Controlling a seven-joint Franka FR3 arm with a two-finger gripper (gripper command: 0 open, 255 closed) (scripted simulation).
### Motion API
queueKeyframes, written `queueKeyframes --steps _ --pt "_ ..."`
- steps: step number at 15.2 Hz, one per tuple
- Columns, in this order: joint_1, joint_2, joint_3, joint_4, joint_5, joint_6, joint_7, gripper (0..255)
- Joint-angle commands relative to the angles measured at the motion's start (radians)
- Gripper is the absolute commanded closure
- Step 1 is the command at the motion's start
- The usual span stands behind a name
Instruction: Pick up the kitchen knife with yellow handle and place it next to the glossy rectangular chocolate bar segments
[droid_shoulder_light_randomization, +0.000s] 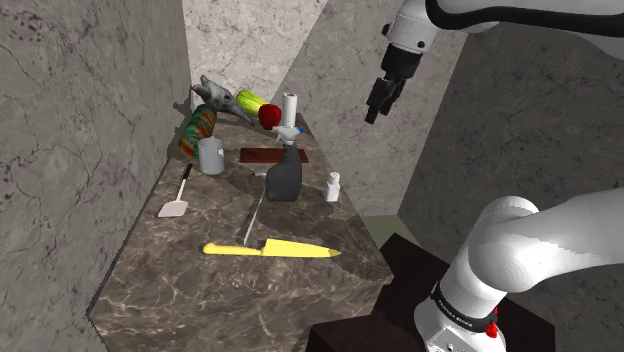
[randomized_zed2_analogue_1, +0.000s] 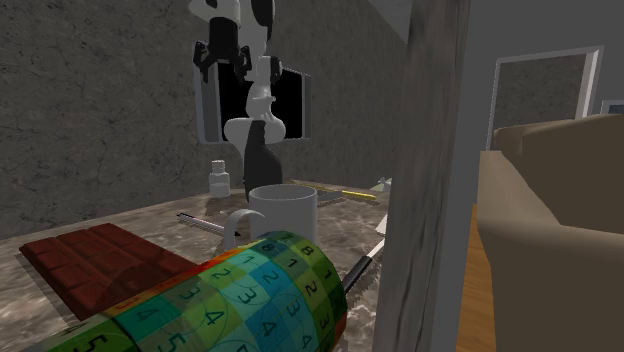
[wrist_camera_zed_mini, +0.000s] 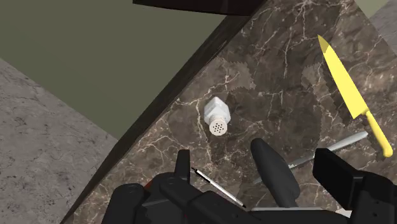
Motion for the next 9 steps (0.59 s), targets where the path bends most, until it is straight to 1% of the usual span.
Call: queueKeyframes --steps 1,9 --pt "0.0 0.0 0.0 0.0 0.0 0.0 0.0 0" --pt "0.088 0.139 0.082 -0.054 0.047 0.177 -0.009 0"
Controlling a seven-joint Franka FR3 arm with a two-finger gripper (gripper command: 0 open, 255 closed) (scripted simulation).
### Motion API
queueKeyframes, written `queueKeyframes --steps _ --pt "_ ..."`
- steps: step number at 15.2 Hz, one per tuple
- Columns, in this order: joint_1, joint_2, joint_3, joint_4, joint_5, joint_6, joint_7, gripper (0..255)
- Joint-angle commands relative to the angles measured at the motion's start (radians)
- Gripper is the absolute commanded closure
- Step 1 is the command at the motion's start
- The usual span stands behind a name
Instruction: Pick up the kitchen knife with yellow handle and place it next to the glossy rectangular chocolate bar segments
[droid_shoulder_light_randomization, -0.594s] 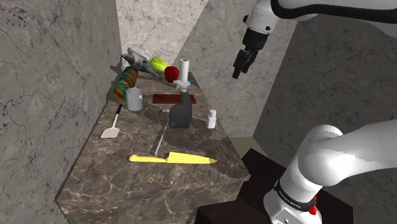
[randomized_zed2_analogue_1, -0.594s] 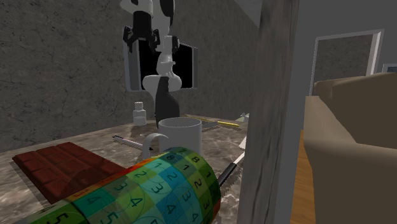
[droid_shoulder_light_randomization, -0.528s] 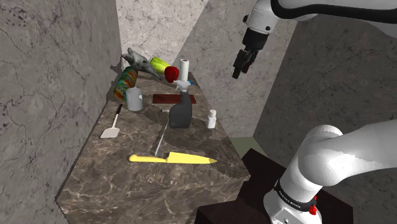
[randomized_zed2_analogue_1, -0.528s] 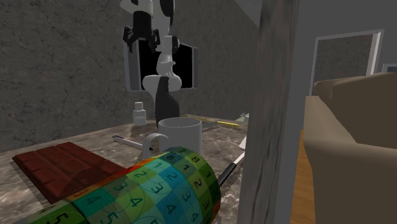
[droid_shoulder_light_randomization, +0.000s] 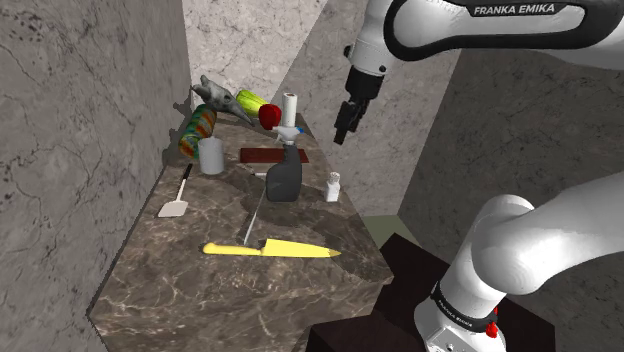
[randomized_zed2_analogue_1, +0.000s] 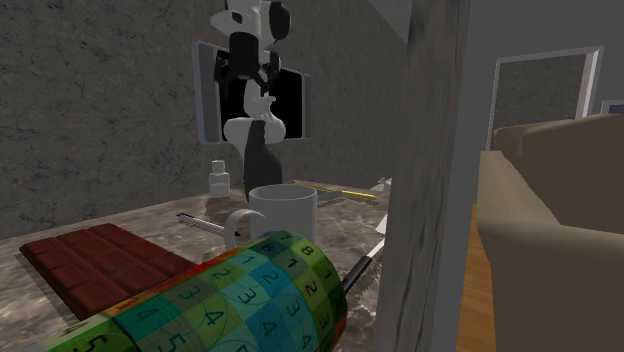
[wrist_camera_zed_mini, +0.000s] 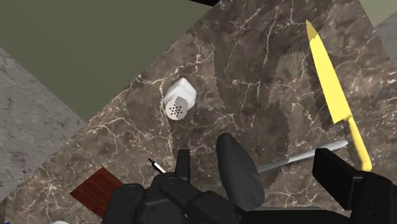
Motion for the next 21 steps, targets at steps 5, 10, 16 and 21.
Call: queueKeyframes --steps 5,10,16,21 --pt "0.063 0.128 0.064 -0.012 0.028 0.129 -0.008 0" --pt "0.11 0.246 0.12 -0.003 0.039 0.23 -0.012 0" --pt "0.159 0.401 0.189 0.03 0.034 0.34 -0.011 0" --pt "0.197 0.537 0.245 0.075 0.007 0.419 0.001 0"
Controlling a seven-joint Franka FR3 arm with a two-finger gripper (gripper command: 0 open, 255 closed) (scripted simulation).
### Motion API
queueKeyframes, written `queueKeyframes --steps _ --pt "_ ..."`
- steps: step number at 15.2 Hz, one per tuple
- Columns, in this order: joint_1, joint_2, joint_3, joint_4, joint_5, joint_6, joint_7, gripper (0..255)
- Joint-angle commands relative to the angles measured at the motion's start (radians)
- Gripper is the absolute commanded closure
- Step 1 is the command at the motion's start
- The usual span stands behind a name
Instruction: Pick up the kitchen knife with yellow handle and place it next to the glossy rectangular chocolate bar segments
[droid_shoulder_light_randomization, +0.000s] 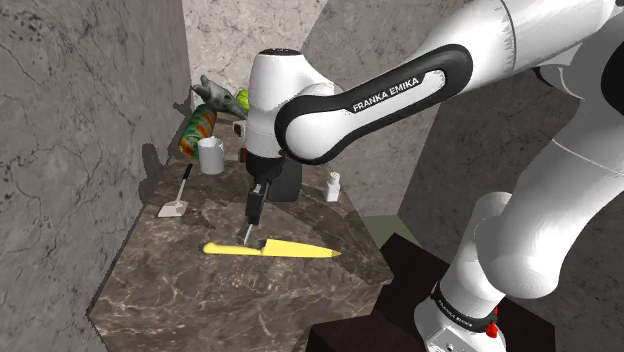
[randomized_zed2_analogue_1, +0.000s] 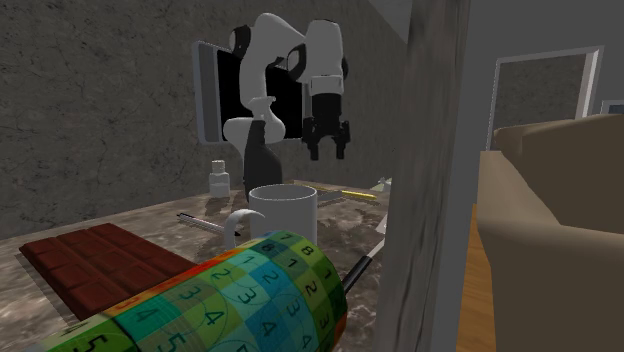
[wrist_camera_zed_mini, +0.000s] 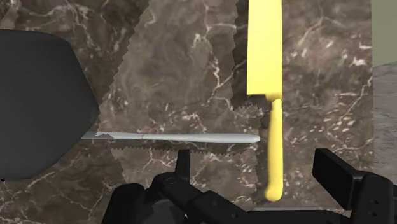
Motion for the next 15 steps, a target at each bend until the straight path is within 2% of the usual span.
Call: queueKeyframes --steps 1,5,12,15 --pt "0.014 0.055 0.02 0.019 -0.014 0.031 0.003 0" --pt "0.045 0.162 0.056 0.064 -0.055 0.08 0.02 0" --pt "0.047 0.23 0.053 0.04 -0.091 0.167 0.046 0" --pt "0.048 0.236 0.052 0.039 -0.094 0.174 0.048 0"
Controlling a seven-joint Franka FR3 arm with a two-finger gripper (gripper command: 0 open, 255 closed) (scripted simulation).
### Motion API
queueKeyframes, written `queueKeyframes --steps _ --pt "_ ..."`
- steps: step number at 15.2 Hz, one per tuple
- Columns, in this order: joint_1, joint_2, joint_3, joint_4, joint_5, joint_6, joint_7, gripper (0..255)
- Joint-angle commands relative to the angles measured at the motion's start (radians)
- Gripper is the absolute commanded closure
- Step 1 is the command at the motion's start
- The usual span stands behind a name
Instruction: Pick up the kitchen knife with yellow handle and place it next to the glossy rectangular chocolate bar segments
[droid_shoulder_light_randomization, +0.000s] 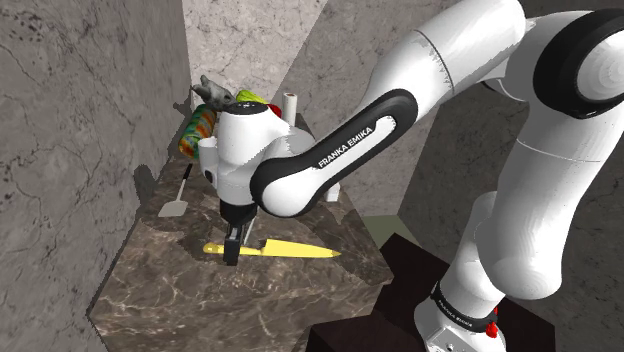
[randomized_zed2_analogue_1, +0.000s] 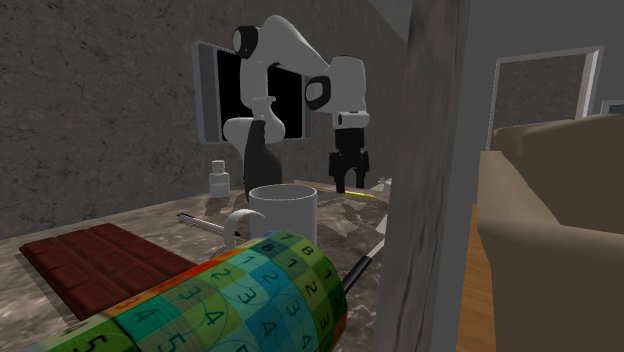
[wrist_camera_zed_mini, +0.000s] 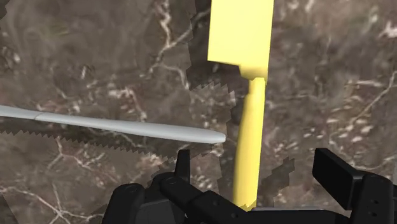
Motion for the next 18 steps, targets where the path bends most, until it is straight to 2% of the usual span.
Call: queueKeyframes --steps 1,5,6,15,18 --pt "0.0 0.003 0.0 0.001 -0.002 0.002 0.001 0" --pt "0.0 0.003 0.0 0.001 -0.001 0.002 0.001 0" --pt "0.0 0.003 0.0 0.001 -0.001 0.002 0.001 255" --pt "0.0 0.003 0.0 0.001 -0.001 0.002 0.001 255" --pt "-0.001 -0.024 0.002 0.014 0.014 -0.036 -0.01 255"
